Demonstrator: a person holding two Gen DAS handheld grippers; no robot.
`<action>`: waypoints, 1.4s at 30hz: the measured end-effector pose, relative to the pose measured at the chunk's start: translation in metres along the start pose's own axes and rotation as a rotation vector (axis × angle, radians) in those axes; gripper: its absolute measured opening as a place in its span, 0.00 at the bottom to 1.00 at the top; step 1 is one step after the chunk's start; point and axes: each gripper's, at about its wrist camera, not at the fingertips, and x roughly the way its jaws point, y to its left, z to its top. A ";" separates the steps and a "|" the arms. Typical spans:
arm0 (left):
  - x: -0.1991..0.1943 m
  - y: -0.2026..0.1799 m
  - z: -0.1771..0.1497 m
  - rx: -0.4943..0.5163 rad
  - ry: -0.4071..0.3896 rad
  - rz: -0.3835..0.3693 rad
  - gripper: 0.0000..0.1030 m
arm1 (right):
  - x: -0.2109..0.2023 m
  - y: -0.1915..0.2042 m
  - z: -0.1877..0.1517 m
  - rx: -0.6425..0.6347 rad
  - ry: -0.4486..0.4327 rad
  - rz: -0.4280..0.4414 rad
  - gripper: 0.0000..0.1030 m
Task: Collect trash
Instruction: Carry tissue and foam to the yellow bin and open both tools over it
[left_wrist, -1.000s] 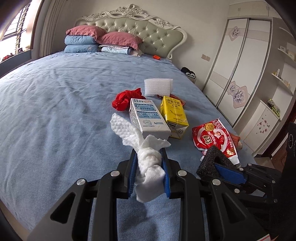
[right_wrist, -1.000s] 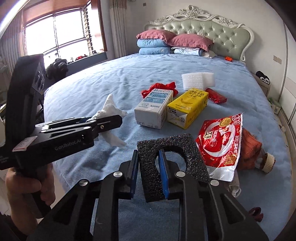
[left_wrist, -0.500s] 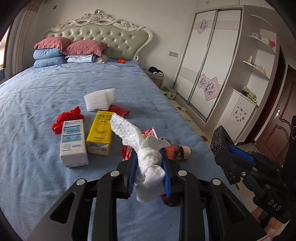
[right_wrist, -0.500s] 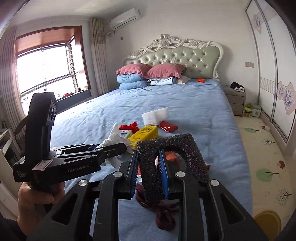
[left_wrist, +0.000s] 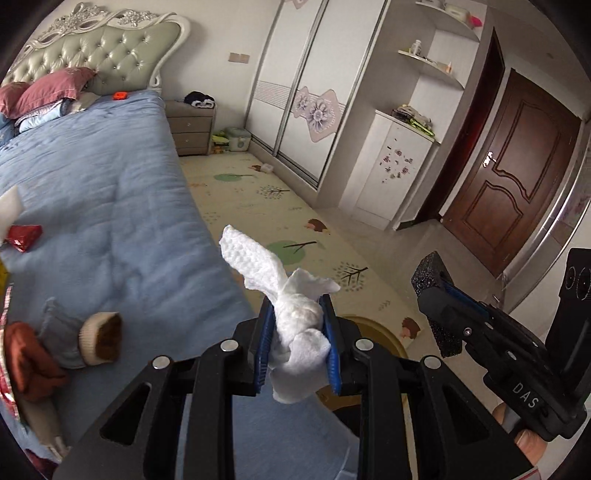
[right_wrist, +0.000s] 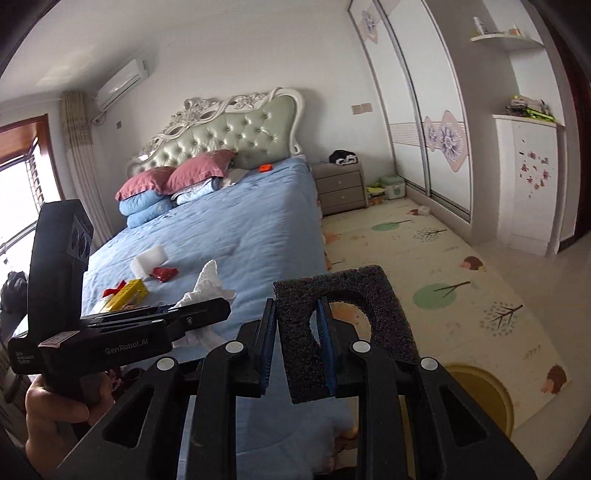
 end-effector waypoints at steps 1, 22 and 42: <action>0.016 -0.011 0.001 0.009 0.028 -0.020 0.25 | -0.001 -0.016 -0.004 0.029 0.006 -0.024 0.22; 0.206 -0.102 -0.020 0.096 0.437 -0.164 0.26 | 0.029 -0.177 -0.086 0.227 0.297 -0.243 0.24; 0.213 -0.126 -0.028 0.217 0.472 -0.108 0.85 | 0.021 -0.205 -0.099 0.194 0.357 -0.395 0.61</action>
